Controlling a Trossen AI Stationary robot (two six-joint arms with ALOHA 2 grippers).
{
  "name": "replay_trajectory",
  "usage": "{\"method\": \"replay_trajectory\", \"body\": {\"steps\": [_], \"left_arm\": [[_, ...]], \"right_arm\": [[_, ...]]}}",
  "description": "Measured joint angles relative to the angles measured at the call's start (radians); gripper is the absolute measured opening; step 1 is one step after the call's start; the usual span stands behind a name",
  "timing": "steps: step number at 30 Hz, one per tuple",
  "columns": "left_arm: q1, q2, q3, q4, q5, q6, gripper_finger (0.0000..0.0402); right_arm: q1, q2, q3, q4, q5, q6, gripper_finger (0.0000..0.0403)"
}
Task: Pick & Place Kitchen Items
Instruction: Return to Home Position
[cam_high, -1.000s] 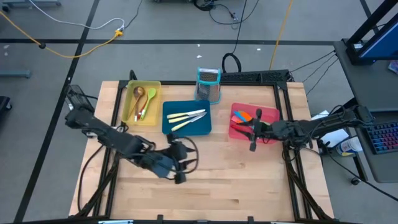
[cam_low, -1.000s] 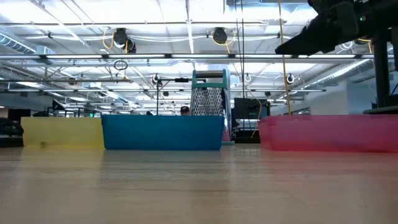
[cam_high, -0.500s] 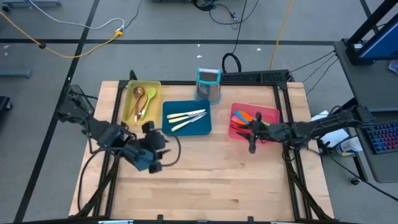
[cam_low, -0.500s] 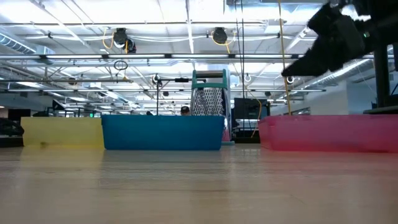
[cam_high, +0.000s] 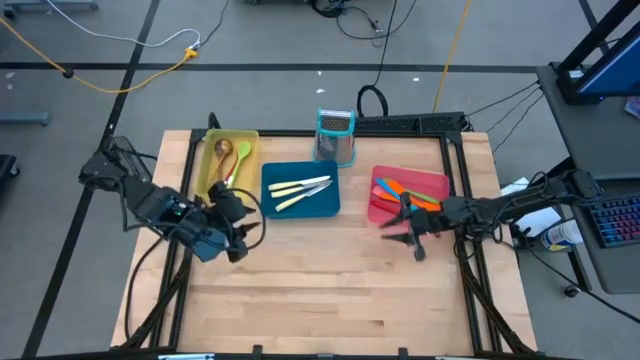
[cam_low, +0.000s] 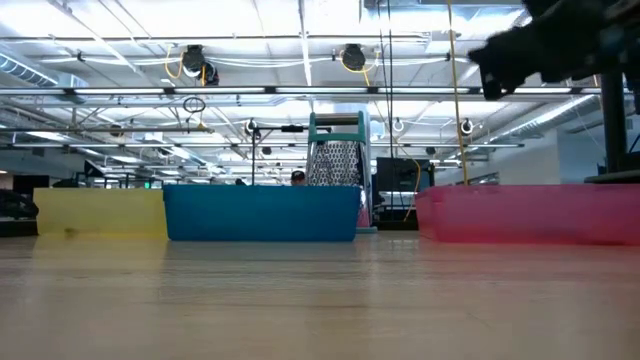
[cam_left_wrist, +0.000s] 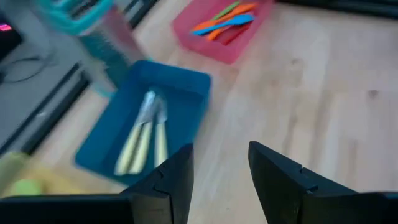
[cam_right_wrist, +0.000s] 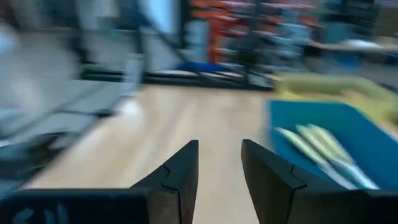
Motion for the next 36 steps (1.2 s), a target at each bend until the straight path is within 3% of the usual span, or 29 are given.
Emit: {"method": "replay_trajectory", "body": {"steps": [4, 9, 14, 21, 25, 29, 36], "left_arm": [[-0.013, -0.070, -0.180, 0.241, 0.048, 0.112, 0.0157], [0.013, -0.210, -0.437, 0.618, 0.129, 0.325, 0.0157], [0.102, -0.402, -0.627, 0.922, 0.339, 0.562, 0.0157], [0.316, -0.635, -0.796, 0.962, 0.602, 0.618, 0.0157], [0.394, -0.717, -0.913, 1.068, 0.739, 0.654, 0.0157], [0.456, -0.762, -1.015, 1.166, 0.808, 0.703, 0.0157], [0.543, -0.835, -1.057, 1.111, 0.834, 0.760, 0.0157]], "right_arm": [[0.001, 0.000, 0.000, 0.037, -0.133, -0.038, 0.0116], [0.001, 0.000, 0.000, 0.038, -0.133, -0.048, 0.0116], [0.001, 0.000, 0.000, 0.038, -0.133, -0.051, 0.0116], [0.001, 0.000, 0.000, 0.038, -0.132, -0.056, 0.0116], [0.001, 0.000, 0.000, 0.038, -0.132, -0.069, 0.0117], [0.001, 0.000, 0.000, 0.038, -0.132, -0.081, 0.0114], [0.001, 0.000, 0.000, 0.038, -0.132, -0.075, 0.0116]]}}
